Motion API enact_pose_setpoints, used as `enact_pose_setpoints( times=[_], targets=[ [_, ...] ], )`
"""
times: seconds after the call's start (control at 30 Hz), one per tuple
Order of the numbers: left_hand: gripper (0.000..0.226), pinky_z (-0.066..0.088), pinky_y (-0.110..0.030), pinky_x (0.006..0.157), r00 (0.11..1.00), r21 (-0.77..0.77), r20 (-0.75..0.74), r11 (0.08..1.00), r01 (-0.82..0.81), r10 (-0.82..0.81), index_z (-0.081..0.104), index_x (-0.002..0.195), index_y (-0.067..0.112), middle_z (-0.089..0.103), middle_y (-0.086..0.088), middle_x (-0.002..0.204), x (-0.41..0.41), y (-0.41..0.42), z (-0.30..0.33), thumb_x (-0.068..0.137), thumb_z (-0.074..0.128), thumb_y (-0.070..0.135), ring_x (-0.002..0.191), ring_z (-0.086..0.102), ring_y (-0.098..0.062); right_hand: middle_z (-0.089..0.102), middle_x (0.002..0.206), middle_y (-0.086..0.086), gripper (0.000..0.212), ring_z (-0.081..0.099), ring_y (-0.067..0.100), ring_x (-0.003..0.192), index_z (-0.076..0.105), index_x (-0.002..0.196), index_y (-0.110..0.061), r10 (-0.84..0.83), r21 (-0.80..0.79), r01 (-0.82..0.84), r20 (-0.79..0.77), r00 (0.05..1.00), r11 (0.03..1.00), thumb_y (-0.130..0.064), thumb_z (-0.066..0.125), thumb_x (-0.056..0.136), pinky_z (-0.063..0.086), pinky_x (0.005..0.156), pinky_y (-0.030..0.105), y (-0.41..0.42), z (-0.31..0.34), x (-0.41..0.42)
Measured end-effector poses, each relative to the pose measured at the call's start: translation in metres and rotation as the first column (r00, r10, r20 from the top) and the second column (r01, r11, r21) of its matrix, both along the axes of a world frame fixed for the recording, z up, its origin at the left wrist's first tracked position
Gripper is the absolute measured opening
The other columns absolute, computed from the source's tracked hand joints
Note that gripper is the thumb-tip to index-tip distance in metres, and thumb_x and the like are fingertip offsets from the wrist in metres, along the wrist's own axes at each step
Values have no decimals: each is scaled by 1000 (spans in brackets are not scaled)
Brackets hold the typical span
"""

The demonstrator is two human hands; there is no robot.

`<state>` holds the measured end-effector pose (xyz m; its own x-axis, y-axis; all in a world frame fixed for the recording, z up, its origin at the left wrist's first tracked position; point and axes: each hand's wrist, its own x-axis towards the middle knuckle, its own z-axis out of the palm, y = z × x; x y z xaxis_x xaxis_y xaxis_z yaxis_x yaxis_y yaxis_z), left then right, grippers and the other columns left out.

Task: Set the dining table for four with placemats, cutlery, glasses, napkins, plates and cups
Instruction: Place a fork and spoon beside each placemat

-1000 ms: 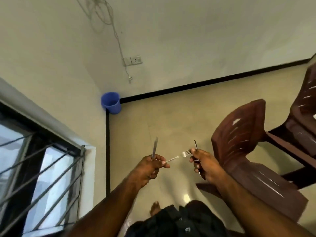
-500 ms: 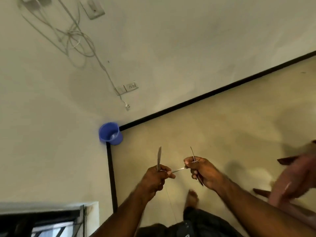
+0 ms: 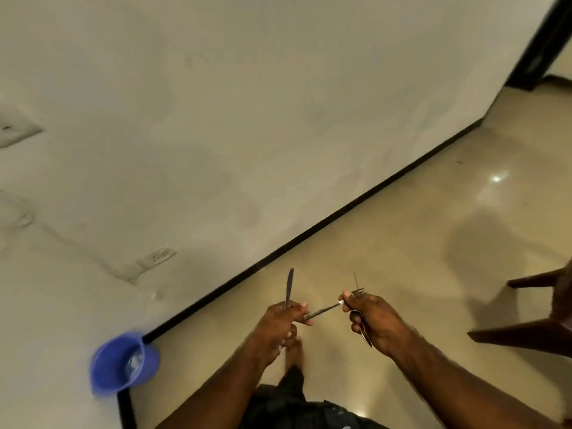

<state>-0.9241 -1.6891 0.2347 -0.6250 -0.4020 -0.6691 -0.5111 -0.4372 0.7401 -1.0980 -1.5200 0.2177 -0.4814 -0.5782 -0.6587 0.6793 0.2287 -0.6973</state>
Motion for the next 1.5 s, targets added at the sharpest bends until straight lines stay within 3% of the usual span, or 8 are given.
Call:
enact_pose_setpoints(
  times=[0.13, 0.23, 0.43, 0.6, 0.8, 1.07, 1.33, 1.5],
  targets=[
    [64, 26, -22, 43, 979, -3, 85, 983, 185, -184, 69, 117, 9, 79, -12, 104, -98, -62, -6, 104, 45, 67, 51, 39, -10, 69, 92, 12, 27, 43, 14, 56, 73, 107, 0, -309, 78, 309, -3, 951, 948, -26, 72, 98, 36, 47, 28, -9, 5, -73],
    [70, 23, -20, 40, 954, 73, 74, 956, 285, -291, 67, 121, 4, 78, -20, 107, -177, -95, -7, 109, 33, 63, 49, 36, -11, 75, 97, 16, 29, 44, 14, 56, 71, 105, 2, -493, 59, 492, -10, 870, 868, -26, 66, 102, 38, 45, 27, -13, 23, -126],
    [37, 29, -22, 47, 821, -23, 49, 821, 570, -569, 70, 111, 0, 78, -19, 102, -340, -105, 3, 110, 48, 29, 53, 47, -13, 74, 91, 16, 30, 44, 14, 57, 66, 97, -6, -694, 49, 693, 8, 720, 719, -34, 60, 106, 38, 49, 28, 2, 29, -214],
    [25, 41, -25, 53, 731, -47, 23, 729, 683, -682, 76, 98, 6, 71, -11, 86, -468, -70, -11, 107, 59, 23, 62, 56, -16, 60, 72, 6, 35, 45, 14, 53, 66, 97, -7, -804, 109, 797, 104, 586, 595, -42, 64, 101, 42, 47, 28, 29, -4, -298],
    [23, 41, -26, 51, 677, -70, 60, 673, 736, -734, 79, 104, 9, 62, -9, 74, -605, -36, 5, 106, 61, 23, 58, 54, -17, 52, 64, 4, 40, 46, 16, 56, 67, 101, -6, -763, 143, 750, 101, 638, 646, -44, 56, 106, 41, 59, 33, 44, 5, -428],
    [23, 47, -28, 58, 644, -79, 49, 640, 765, -764, 82, 104, 13, 68, -6, 83, -805, 8, 27, 107, 59, 17, 68, 59, -16, 39, 61, 3, 42, 38, 16, 48, 60, 104, -4, -741, 97, 737, 5, 672, 669, -44, 50, 109, 38, 43, 28, 65, 36, -638],
    [17, 56, -32, 67, 341, -191, 17, 332, 924, -940, 76, 114, 18, 73, -6, 92, -1047, 49, 15, 99, 71, 12, 75, 68, -16, 45, 67, 1, 31, 36, 11, 51, 60, 113, -4, -821, 159, 815, -39, 569, 557, -27, 74, 98, 35, 45, 29, 103, 20, -828],
    [17, 55, -33, 63, 110, -238, 67, 91, 967, -992, 76, 112, 18, 72, -5, 83, -1177, 107, 25, 96, 74, 12, 71, 68, -16, 49, 68, 2, 33, 38, 13, 54, 65, 117, 1, -905, 133, 899, -27, 425, 418, -30, 61, 106, 38, 54, 31, 142, 30, -920]
  ],
)
